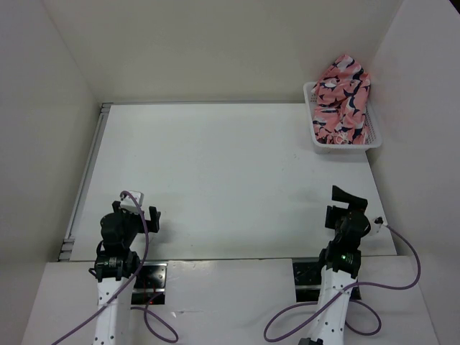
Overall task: Fold and stack the shorts
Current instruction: Grab the shorts from the pile
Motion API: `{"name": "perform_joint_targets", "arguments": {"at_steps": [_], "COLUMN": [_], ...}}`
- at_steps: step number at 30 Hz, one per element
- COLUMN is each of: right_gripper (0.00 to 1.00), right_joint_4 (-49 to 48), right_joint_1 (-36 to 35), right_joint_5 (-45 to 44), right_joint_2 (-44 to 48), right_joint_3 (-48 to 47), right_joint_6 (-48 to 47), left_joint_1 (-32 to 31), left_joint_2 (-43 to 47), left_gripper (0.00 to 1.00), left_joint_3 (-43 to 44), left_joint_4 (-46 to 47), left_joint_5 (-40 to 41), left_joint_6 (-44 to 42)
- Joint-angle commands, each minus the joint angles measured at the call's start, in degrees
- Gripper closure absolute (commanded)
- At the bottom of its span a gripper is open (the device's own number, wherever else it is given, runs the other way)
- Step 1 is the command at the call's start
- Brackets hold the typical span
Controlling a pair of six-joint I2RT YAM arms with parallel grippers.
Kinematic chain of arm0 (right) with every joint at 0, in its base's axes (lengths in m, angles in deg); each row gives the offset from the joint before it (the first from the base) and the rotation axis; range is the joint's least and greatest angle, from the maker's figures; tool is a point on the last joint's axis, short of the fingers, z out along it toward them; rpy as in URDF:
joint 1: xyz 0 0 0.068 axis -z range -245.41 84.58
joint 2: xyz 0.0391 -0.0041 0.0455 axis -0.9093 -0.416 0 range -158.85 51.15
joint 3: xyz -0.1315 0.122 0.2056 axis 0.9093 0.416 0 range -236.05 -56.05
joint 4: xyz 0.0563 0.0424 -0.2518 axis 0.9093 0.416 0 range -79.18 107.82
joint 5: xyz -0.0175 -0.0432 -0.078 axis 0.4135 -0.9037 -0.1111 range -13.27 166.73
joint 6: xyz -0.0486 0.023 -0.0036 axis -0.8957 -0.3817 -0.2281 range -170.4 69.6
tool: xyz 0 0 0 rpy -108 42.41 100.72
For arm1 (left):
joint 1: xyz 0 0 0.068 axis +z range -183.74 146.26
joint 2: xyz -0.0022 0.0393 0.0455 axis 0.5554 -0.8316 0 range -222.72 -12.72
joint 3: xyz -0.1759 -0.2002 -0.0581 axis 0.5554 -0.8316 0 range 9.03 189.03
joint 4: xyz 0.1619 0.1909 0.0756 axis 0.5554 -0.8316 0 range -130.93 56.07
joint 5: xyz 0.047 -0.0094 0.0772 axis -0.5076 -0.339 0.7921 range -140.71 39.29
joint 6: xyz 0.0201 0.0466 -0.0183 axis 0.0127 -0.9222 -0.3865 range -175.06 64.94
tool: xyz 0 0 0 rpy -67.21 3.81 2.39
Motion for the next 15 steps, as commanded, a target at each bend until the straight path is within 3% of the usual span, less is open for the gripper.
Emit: {"name": "perform_joint_targets", "arguments": {"at_steps": [1,4,6,8,12,15], "right_gripper": [0.00,0.00,0.00,0.00,0.00,0.00], "right_joint_4": [3.6,-4.7,-11.3,-15.7,-15.7,-18.9], "right_joint_1": [0.3,0.3,0.3,-0.4,-3.1,-4.5], "right_joint_5": [5.7,14.4,15.0,13.3,6.3,5.0], "right_joint_2": [0.7,0.7,0.7,0.7,0.7,-0.6], "right_joint_3": [0.4,2.7,1.0,-2.3,-6.7,-7.3], "right_joint_6": [4.8,6.1,4.9,3.3,-1.4,-7.3], "left_joint_1": [-0.1,-0.1,-0.1,-0.1,-0.1,-0.1], "left_joint_2": [6.6,6.6,6.6,6.6,6.1,5.5], "left_gripper": [0.00,0.00,0.00,0.00,0.00,0.00], "left_joint_3": [-1.2,-1.2,-1.2,-0.4,2.9,5.9], "left_joint_4": [-6.9,-6.9,-5.5,-1.5,12.9,12.2], "left_joint_5": [0.5,-0.1,-0.1,1.7,2.9,-1.1], "left_joint_6": [-0.2,-0.2,-0.2,-0.2,-0.2,-0.2]}}
